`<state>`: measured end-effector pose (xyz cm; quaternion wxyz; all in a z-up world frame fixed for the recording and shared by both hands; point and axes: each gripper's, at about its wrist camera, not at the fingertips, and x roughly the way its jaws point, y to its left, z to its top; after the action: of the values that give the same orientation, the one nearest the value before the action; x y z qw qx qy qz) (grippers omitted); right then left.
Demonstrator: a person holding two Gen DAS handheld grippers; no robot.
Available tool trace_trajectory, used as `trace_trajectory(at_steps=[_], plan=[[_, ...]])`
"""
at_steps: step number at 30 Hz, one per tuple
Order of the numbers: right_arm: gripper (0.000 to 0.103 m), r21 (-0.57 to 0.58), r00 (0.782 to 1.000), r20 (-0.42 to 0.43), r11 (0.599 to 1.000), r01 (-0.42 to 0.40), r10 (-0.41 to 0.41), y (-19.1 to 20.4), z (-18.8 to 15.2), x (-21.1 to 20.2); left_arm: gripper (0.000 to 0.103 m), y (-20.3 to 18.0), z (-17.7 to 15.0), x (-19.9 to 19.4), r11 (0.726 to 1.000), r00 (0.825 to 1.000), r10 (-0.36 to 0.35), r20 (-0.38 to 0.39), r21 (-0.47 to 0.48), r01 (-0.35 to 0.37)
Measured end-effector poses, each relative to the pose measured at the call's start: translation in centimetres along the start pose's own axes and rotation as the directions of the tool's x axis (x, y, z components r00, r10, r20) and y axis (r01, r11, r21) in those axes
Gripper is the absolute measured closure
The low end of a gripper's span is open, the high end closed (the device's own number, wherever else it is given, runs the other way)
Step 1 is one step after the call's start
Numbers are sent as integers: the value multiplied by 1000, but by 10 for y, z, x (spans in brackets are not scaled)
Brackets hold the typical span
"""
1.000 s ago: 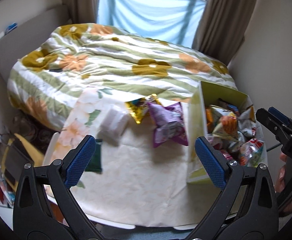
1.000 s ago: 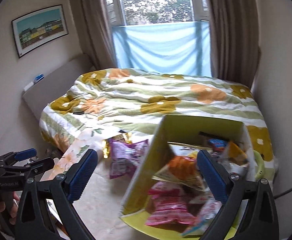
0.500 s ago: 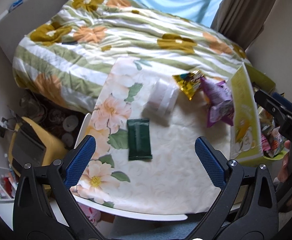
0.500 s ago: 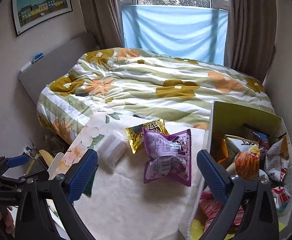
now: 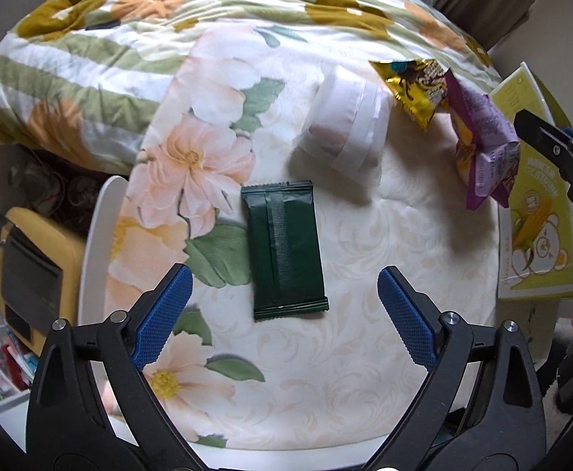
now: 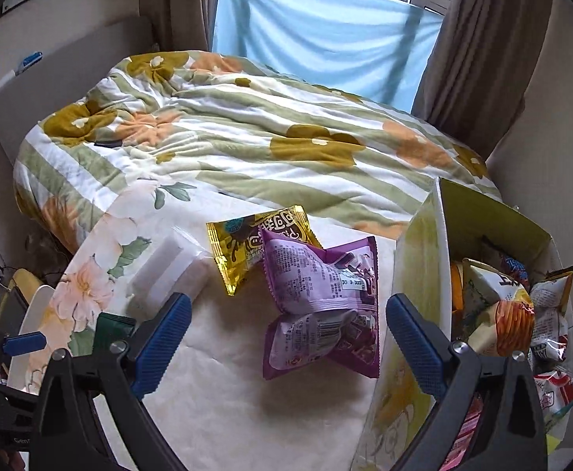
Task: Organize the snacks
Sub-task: 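Move both open tools back to the last snacks on the sheet, then grasp the dark green bar with the left tool while the right tool grasps the purple bag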
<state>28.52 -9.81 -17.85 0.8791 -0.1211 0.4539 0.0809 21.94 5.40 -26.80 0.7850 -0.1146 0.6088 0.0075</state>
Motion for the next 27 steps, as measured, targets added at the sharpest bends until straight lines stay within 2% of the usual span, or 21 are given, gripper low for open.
trace_trajectory(at_steps=[4, 5, 8, 11, 15, 18, 21, 23, 27], plan=[[4, -5, 1000, -14, 1000, 4, -5, 0, -3, 15, 9, 0, -4, 20, 999, 999, -5, -31, -34, 4], [4, -3, 1000, -17, 1000, 4, -4, 0, -4, 18, 12, -1, -5, 24, 999, 999, -3, -36, -37, 2], [4, -15, 1000, -22, 1000, 18, -18, -1, -7, 29, 20, -4, -5, 35, 999, 999, 31, -39, -44, -32], [4, -28, 999, -18, 999, 37, -38, -3, -10, 36, 21, -6, -6, 41, 997, 998, 60, -32, -55, -62], [4, -21, 999, -18, 999, 29, -29, -7, -14, 44, 21, -16, -4, 46, 993, 993, 120, -10, -18, -120], [4, -29, 999, -25, 999, 35, -36, -6, -16, 48, 31, -24, -2, 47, 986, 986, 165, -1, 13, -165], [4, -42, 998, -33, 998, 53, -55, -7, -17, 54, 41, -25, 2, 46, 986, 986, 164, -18, 21, -163], [4, -56, 998, -30, 997, 59, -61, -7, -17, 55, 53, -26, 4, 45, 986, 987, 162, -21, 29, -162], [4, -76, 997, -29, 995, 70, -73, -6, -15, 61, 57, -30, 5, 44, 986, 987, 159, -24, 58, -157]])
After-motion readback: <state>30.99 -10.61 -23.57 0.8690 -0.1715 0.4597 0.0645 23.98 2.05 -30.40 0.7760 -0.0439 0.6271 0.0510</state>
